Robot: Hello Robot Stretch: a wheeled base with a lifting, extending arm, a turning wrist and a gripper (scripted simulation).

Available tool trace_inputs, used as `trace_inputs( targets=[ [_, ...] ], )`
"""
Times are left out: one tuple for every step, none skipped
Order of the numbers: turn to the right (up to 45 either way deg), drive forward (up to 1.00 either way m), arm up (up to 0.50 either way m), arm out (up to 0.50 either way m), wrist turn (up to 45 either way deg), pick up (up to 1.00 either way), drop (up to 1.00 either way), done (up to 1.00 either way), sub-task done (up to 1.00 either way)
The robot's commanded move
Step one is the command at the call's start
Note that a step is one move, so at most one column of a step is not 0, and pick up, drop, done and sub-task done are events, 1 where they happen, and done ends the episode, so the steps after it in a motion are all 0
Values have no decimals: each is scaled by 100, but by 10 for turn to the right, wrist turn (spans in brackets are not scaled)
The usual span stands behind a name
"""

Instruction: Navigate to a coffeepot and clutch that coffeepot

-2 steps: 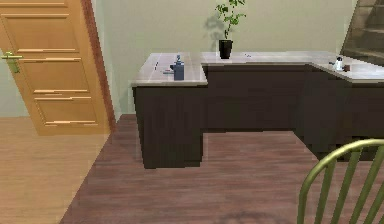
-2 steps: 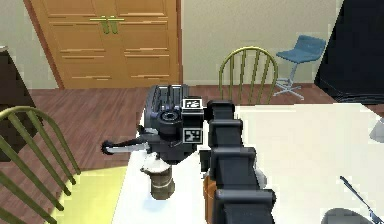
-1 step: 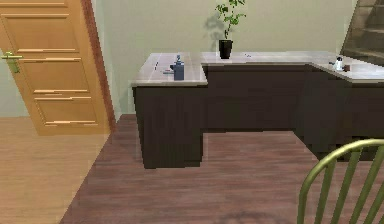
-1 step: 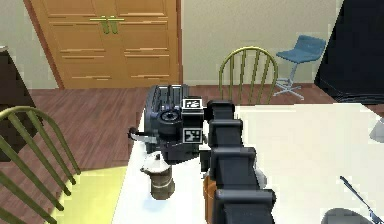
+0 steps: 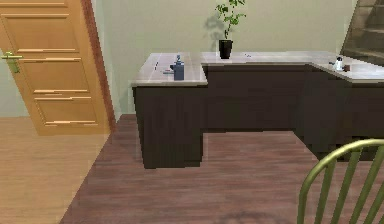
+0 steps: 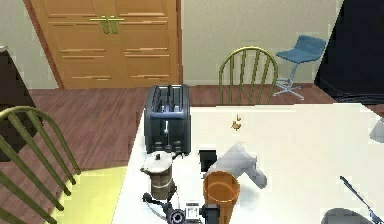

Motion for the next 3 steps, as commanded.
trace_inputs(
  targets=[
    [0,0,0,0,0,100,0,0,0],
    [0,0,10,0,0,0,0,0,0],
    [0,0,0,0,0,0,0,100,0]
  ],
)
